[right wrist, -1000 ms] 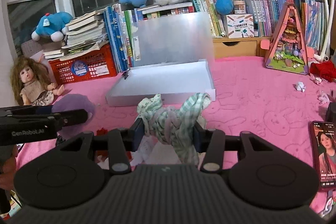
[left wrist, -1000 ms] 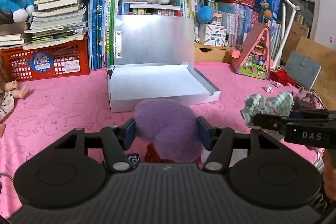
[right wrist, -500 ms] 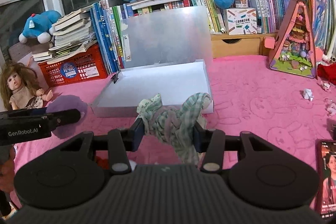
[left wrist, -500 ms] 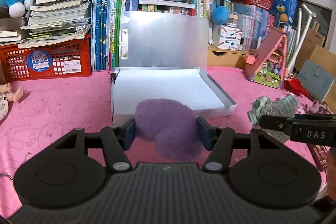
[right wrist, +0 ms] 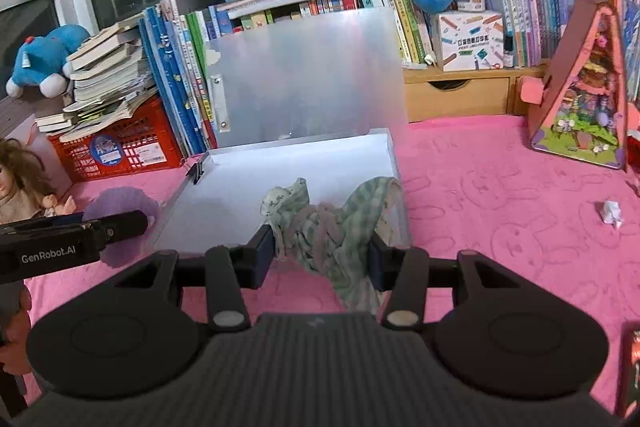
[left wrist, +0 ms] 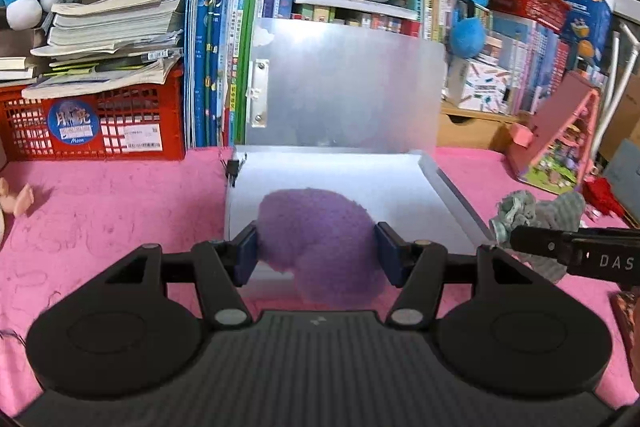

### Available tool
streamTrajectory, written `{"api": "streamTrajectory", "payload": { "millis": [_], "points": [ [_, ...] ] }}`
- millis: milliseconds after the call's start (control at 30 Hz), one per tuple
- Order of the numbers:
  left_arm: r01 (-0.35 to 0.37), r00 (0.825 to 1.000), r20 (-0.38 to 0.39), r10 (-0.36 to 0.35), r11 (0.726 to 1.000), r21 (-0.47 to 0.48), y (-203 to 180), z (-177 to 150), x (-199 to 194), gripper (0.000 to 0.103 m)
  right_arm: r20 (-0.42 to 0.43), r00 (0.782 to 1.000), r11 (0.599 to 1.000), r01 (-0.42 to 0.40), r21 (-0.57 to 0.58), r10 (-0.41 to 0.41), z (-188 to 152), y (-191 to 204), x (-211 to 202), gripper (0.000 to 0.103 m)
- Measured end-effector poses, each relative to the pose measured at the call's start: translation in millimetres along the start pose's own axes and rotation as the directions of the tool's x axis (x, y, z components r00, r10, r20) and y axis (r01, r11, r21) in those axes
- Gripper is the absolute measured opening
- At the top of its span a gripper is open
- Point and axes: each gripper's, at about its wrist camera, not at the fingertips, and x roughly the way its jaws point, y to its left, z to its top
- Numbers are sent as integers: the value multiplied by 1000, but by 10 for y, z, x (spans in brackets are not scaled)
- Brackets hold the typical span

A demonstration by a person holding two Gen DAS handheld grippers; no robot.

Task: Organize objects
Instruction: 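Carry the purple pouch and gingham bundle with both tools into the white box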

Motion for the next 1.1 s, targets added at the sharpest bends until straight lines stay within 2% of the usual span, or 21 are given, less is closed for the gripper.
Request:
{"api": "streamTrajectory", "payload": {
  "millis": [300,500,667,900,1100],
  "points": [
    [-31,999,-38,30,999,-35,69,112,614,66,-21,1000,999,-20,33,20,183,-17,602,52],
    [-53,996,-71,49,996,-65,140,198,1068,66,-72,997,999,21,25,-19,317,-20,1074,52],
    [-85,990,-119,77,995,-60,177,264,1398,66,-120,993,999,15,37,-10,403,-52,1359,52],
    [-93,987,-139,84,994,-57,186,322,1686,66,-139,990,999,21,35,-16,442,-44,1605,53],
    [-107,982,-164,98,993,-49,181,277,1783,66,-167,986,999,28,21,-24,396,-28,1719,53]
  ]
}}
